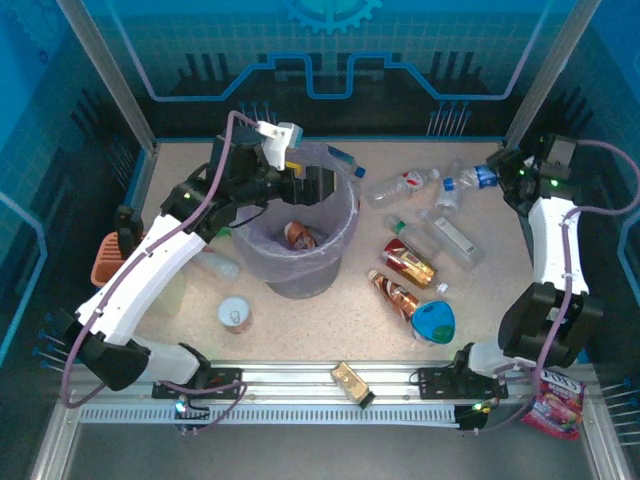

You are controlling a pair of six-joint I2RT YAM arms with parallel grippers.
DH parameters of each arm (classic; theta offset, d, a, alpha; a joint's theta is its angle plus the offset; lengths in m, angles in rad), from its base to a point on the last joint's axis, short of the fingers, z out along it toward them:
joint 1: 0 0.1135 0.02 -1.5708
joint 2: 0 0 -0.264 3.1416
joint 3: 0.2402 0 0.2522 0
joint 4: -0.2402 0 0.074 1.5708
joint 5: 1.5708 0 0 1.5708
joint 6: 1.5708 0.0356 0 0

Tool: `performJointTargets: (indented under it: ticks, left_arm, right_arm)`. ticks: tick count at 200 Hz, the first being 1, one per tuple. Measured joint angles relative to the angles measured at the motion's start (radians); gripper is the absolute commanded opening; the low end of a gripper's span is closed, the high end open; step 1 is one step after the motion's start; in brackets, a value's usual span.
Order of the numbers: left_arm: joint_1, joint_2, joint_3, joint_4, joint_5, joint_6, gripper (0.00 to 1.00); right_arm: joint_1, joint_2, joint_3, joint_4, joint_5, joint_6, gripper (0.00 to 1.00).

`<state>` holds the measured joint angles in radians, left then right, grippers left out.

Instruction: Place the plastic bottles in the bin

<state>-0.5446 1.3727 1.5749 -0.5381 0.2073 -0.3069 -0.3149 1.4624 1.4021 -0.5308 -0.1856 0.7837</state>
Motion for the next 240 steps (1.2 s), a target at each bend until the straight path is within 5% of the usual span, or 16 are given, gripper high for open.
performJointTargets:
  ticks: [58,120,178,240]
  left_arm:
    - [-0.004,0.021,0.005,0.008,0.099,0.003,0.99]
    - [-0.017,0.022,0.006,0.058,0.182,-0.008,0.99]
    - [-0.031,0.037,0.006,0.135,0.268,-0.055,0.89]
    - [-0.034,0.080,0.006,0.137,0.298,-0.065,0.62]
  right_arm:
    - [0.326,-0.100,0.074,0.001,-0.239,-0.080,0.34]
    - [0.607,-0.089,0.153,0.047,-0.351,-0.082,0.35]
    - [0.688,-0.055,0.153,0.164,-0.373,-0.039,0.35]
    - [0.705,-0.035,0.153,0.240,-0.384,-0.002,0.35]
